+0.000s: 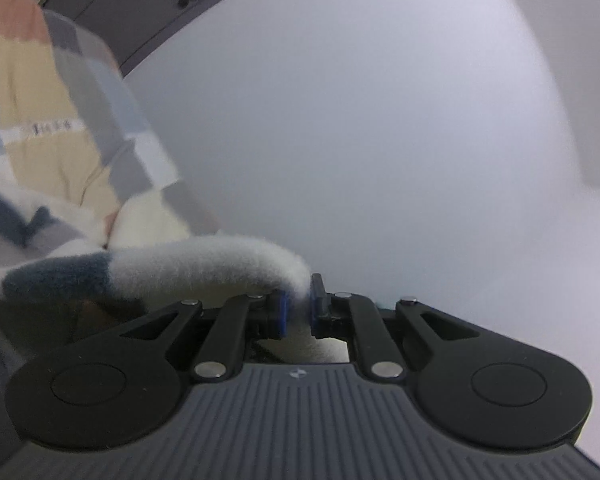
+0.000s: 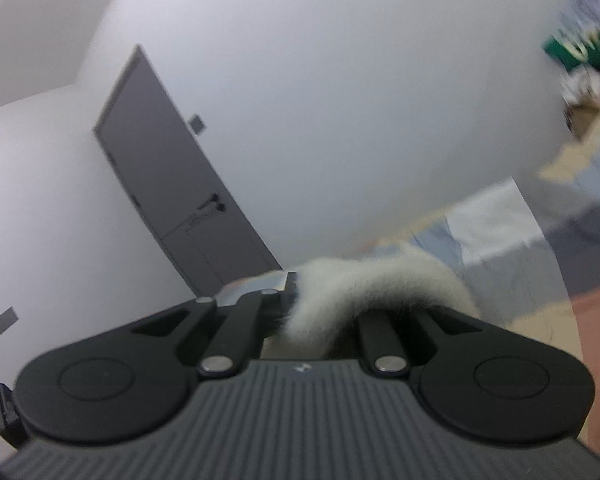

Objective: Fold large clothes
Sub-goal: 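Lift the sweater with both grippers and shake it out in the air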

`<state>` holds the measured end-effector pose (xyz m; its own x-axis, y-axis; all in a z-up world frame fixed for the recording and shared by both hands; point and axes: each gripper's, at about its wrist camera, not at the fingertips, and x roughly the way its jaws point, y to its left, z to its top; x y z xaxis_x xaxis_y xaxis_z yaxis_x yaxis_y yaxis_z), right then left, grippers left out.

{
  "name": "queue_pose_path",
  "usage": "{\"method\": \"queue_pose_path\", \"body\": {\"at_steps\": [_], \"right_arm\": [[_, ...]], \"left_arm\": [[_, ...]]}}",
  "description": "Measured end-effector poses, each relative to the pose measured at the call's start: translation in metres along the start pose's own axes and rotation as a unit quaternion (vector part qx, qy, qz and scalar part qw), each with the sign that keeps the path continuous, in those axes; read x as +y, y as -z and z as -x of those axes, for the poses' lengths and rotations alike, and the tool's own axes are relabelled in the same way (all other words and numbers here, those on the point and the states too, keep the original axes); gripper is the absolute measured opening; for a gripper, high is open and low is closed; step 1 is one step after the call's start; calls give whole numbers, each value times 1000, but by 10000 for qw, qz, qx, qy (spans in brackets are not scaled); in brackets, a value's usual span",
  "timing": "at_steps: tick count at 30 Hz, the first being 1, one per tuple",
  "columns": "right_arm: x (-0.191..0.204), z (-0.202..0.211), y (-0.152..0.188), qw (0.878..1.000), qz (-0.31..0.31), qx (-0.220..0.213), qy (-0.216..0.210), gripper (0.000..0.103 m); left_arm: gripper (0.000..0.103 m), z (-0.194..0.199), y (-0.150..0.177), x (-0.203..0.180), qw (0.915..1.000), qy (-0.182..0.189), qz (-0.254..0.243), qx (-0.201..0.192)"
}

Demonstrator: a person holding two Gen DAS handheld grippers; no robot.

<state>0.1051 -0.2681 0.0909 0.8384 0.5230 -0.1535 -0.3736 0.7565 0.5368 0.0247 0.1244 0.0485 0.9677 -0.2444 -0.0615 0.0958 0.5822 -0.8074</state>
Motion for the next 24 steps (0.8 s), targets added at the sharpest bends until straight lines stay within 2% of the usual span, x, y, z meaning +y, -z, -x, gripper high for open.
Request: {"method": "queue_pose_path", "body": {"at_steps": [2,7,13,15,18,21,24], "right_arm": [[20,14,-21,9995,207,-133,-207,11],[75,50,-73,9936,759,-508,-662,11],[137,87,-138,9791,1352,-1101,-1045,11],[154,93,-158,9723,1596,-1370,-1017,11],[166,86,-186,9675,1734,-1633,-845,11],[159,58,-205,9730,1636,-1528,-558,11],[133,10,-205,9795,1604,-1209,-138,11]], "left_arm": [[12,14,-12,-19,9997,100,34,-216],[12,48,-51,-82,9963,431,-253,-700],[12,81,-99,-167,9833,880,-818,-1370],[12,89,-115,-198,9786,1097,-855,-1516],[12,81,-132,-228,9760,1136,-951,-1598],[12,59,-141,-245,9776,994,-1016,-1555],[12,30,-135,-251,9819,575,-1170,-1372]]}}
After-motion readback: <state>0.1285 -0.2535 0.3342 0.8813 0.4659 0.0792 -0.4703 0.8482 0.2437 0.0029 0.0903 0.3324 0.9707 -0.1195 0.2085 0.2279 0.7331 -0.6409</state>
